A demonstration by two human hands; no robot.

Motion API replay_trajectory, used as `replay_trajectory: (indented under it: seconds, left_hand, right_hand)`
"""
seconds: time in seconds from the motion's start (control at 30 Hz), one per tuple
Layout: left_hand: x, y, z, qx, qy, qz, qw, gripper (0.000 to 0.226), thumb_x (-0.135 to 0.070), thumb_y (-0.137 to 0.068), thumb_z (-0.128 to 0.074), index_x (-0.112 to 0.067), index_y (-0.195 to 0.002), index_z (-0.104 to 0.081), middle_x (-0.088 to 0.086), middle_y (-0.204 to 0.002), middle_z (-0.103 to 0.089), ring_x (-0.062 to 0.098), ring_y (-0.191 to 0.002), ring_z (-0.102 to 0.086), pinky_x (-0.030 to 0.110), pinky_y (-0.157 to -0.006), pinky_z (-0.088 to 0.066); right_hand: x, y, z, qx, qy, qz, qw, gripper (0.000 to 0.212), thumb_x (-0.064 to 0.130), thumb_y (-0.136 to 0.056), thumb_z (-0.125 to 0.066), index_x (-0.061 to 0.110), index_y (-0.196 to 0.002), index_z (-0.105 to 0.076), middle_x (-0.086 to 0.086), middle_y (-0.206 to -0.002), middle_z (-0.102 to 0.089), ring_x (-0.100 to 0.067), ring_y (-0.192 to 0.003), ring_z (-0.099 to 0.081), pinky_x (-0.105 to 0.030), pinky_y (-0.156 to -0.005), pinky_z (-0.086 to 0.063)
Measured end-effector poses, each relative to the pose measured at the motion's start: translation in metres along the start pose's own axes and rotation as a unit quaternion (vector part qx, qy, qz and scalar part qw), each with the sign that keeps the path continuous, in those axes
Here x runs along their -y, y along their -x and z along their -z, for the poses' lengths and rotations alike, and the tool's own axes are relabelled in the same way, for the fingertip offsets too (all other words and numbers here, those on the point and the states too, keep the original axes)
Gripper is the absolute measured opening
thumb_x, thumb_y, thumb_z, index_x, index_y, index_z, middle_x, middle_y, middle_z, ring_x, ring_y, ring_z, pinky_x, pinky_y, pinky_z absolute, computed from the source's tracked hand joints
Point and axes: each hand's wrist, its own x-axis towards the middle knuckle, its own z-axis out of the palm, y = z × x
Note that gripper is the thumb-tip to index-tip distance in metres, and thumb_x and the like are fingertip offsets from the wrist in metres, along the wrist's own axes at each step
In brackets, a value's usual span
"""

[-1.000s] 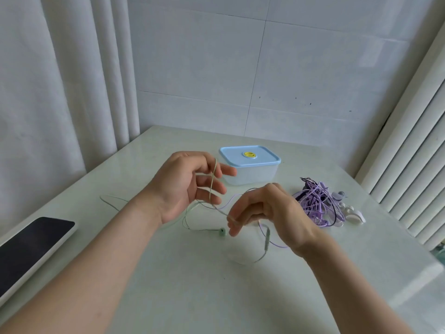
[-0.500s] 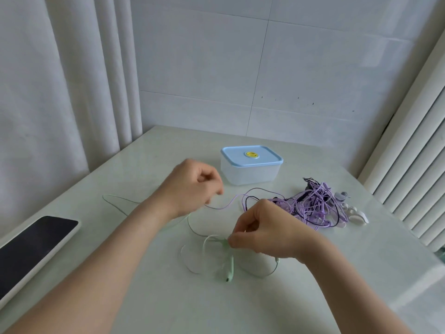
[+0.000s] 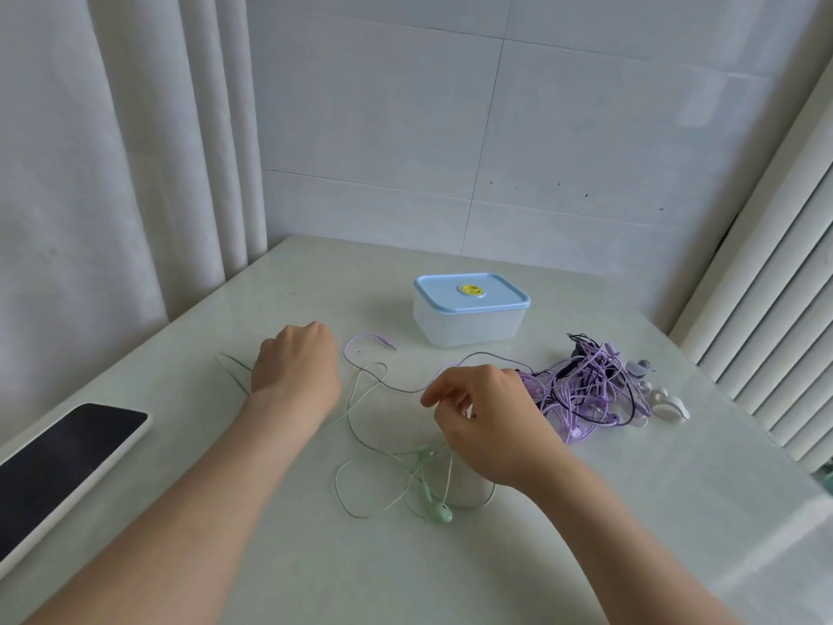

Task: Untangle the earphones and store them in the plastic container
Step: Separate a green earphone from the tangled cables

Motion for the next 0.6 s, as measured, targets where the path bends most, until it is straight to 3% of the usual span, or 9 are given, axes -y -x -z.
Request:
replay_trajectory:
  seconds: [0.13,0.23,0.37,0.43,0.53,0.6]
  left_hand:
    - [-0.001,0.003,0.000,-0.017,-0.009,-0.016,1.000,0.014,-0.001,-0.095,-0.053,-0.013,-0.102,-0.050,0.016,-0.124,-0.060,0.039,-0.118,-0.056,0.038,-0.085,-0.042]
    - [-0.010,0.003,-0.006,-0.085,0.033,-0.070,0.993,0.028,0.003,-0.092,-0.055,-0.003,-0.119,-0.053,0.020,-0.126,-0.050,0.038,-0.106,-0.060,0.038,-0.085,-0.046]
    - [-0.031,0.014,-0.012,-0.151,0.172,-0.208,0.951,0.031,0.007,-0.091,-0.056,-0.003,-0.120,-0.058,0.017,-0.121,-0.047,0.038,-0.087,-0.061,0.033,-0.075,-0.039]
    - [-0.040,0.022,-0.017,-0.179,0.207,-0.268,0.924,0.020,0.001,-0.097,-0.057,-0.008,-0.114,-0.061,0.012,-0.114,-0.049,0.035,-0.078,-0.060,0.033,-0.070,-0.038]
    - [-0.053,0.035,-0.019,-0.198,0.234,-0.340,0.889,0.010,-0.010,-0.104,-0.054,-0.013,-0.111,-0.061,0.003,-0.110,-0.049,0.028,-0.073,-0.057,0.033,-0.066,-0.038]
    - [-0.063,0.043,-0.016,-0.199,0.252,-0.381,0.867,0.011,-0.013,-0.107,-0.050,-0.013,-0.112,-0.060,0.000,-0.110,-0.049,0.026,-0.072,-0.056,0.034,-0.065,-0.040]
  right_hand:
    - [-0.003,-0.001,-0.004,-0.018,0.021,0.017,0.999,0.029,0.013,-0.089,-0.056,0.028,-0.097,-0.079,0.013,-0.076,-0.068,-0.006,-0.081,-0.062,-0.025,-0.077,-0.052]
    - [-0.005,-0.003,-0.002,-0.094,0.009,0.042,0.995,0.027,0.012,-0.086,-0.058,0.028,-0.095,-0.079,0.010,-0.074,-0.070,-0.009,-0.076,-0.063,-0.028,-0.075,-0.053]
    - [-0.004,-0.003,0.012,-0.230,-0.022,0.084,0.969,0.024,0.015,-0.084,-0.053,0.022,-0.089,-0.075,0.009,-0.068,-0.066,-0.011,-0.066,-0.061,-0.018,-0.063,-0.046]
    - [-0.008,-0.003,0.025,-0.302,-0.017,0.097,0.948,0.019,0.013,-0.084,-0.052,0.018,-0.088,-0.069,0.009,-0.068,-0.062,-0.011,-0.063,-0.056,-0.023,-0.066,-0.044]
    - [-0.028,-0.005,0.049,-0.396,0.003,0.055,0.917,0.017,0.011,-0.085,-0.049,0.017,-0.091,-0.064,0.009,-0.072,-0.059,-0.022,-0.070,-0.056,-0.039,-0.073,-0.046]
    - [-0.046,-0.007,0.065,-0.433,0.019,-0.043,0.900,0.023,0.012,-0.085,-0.048,0.019,-0.098,-0.065,0.003,-0.088,-0.063,-0.029,-0.089,-0.058,-0.046,-0.085,-0.046]
